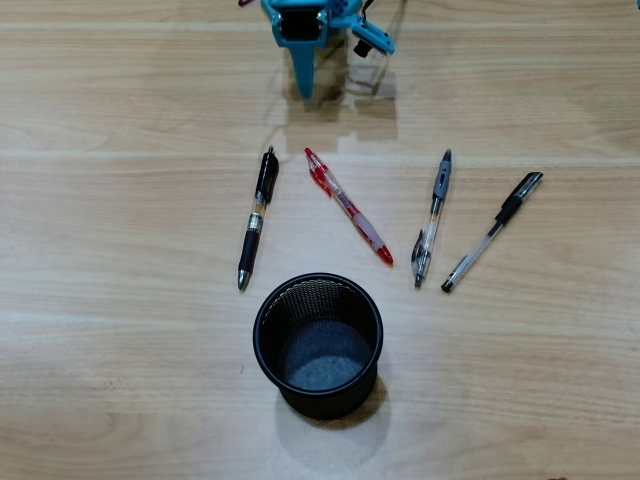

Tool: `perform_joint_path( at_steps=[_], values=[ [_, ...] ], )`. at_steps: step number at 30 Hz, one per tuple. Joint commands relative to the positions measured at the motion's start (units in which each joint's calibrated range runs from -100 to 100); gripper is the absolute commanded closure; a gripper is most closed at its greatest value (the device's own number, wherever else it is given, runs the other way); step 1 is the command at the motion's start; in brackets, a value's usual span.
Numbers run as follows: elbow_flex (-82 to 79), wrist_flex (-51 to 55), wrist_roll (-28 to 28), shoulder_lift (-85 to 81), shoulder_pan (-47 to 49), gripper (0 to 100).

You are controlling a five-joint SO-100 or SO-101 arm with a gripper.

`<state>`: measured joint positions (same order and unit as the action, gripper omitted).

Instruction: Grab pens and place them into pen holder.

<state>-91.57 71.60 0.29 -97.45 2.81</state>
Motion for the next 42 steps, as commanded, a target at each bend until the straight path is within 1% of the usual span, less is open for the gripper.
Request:
perform_joint_path(
  at_steps=[1, 9, 14, 18, 23, 25, 31, 34, 36, 42],
  values=[
    [8.67, -0.67, -0.29, 5.52, -0.84, 98],
    [29.67, -0.76, -0.34, 30.57, -1.21, 98],
    [42.07, -0.76, -0.97, 42.97, -2.58, 98],
    [49.22, -0.85, -5.89, 48.66, -5.51, 98],
    [52.75, -0.85, -13.01, 50.61, -8.16, 98],
    [54.83, -0.85, -16.94, 53.16, -8.98, 98],
    [67.77, -0.85, -30.13, 69.38, -9.35, 98],
    [74.47, -0.67, -35.21, 77.88, -9.44, 98],
    [79.26, -0.67, -37.14, 83.31, -9.44, 98],
    [90.12, -0.67, -40.02, 95.96, -9.44, 98]
  ],
)
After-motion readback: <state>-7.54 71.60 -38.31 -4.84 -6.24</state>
